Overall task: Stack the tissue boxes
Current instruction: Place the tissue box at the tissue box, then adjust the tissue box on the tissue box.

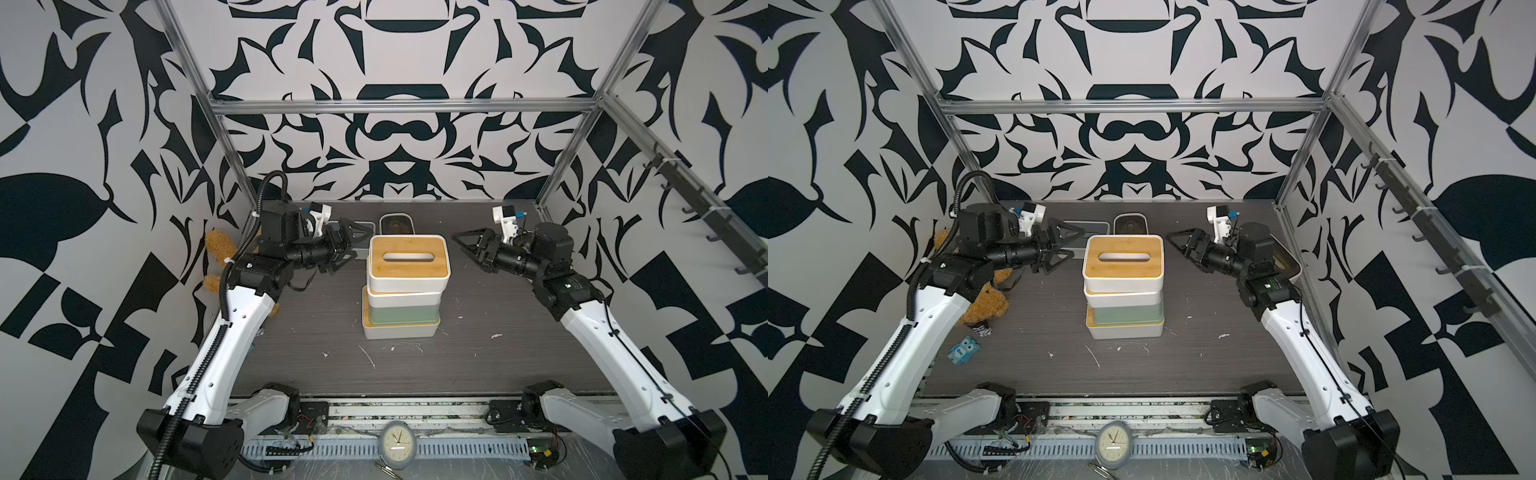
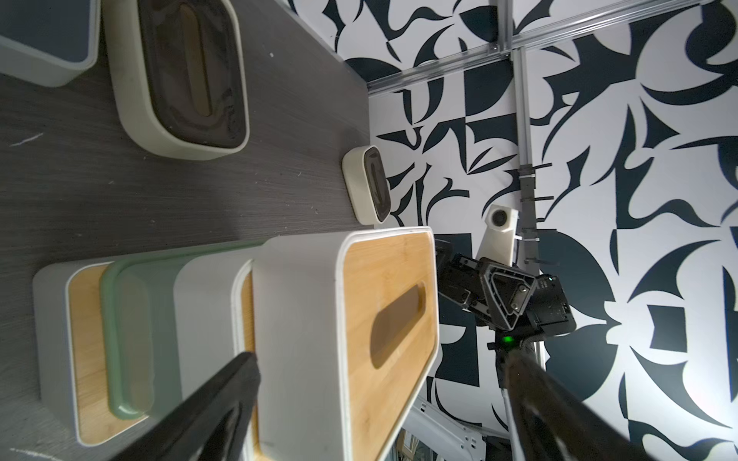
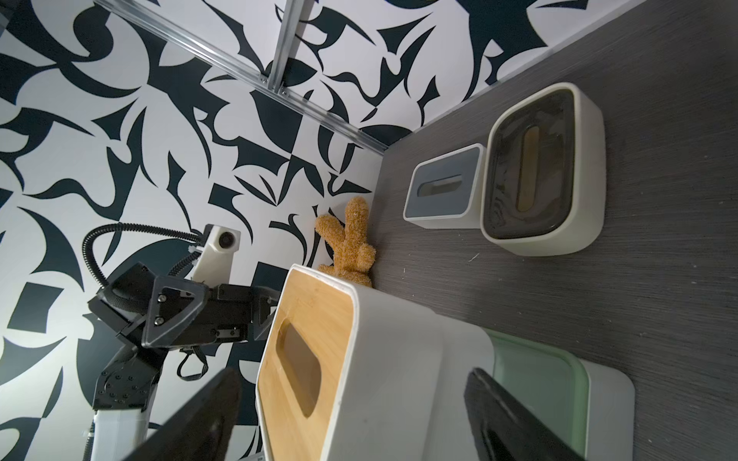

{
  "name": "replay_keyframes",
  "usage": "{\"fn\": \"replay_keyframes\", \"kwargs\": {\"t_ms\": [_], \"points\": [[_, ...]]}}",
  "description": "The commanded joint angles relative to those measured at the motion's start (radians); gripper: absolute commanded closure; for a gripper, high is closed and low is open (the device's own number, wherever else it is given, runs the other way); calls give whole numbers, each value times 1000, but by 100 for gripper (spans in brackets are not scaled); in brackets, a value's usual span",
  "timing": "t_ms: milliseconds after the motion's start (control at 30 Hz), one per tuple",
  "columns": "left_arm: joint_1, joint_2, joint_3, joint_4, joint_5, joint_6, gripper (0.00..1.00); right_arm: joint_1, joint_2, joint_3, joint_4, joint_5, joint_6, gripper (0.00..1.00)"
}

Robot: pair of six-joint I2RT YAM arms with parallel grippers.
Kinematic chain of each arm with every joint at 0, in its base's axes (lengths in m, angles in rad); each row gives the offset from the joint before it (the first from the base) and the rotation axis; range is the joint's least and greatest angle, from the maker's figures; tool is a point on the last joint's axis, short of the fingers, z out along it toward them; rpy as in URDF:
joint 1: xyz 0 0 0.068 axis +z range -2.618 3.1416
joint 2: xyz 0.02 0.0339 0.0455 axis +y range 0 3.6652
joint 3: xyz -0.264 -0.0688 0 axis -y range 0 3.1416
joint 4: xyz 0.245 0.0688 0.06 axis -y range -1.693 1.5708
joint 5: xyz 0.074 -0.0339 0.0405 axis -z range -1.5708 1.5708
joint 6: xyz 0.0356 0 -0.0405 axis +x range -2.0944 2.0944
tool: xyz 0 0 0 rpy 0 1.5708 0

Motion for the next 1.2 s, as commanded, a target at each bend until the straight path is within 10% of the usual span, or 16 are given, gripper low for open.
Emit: {"fn": "replay_keyframes", "kwargs": {"t_ms": [0, 1167], "points": [[-3, 32, 65, -94, 30, 124, 1, 36, -24, 65, 0, -17, -48, 8], [-43, 96, 135, -137, 94, 201, 1, 153, 30, 111, 2, 17, -70, 9]]}}
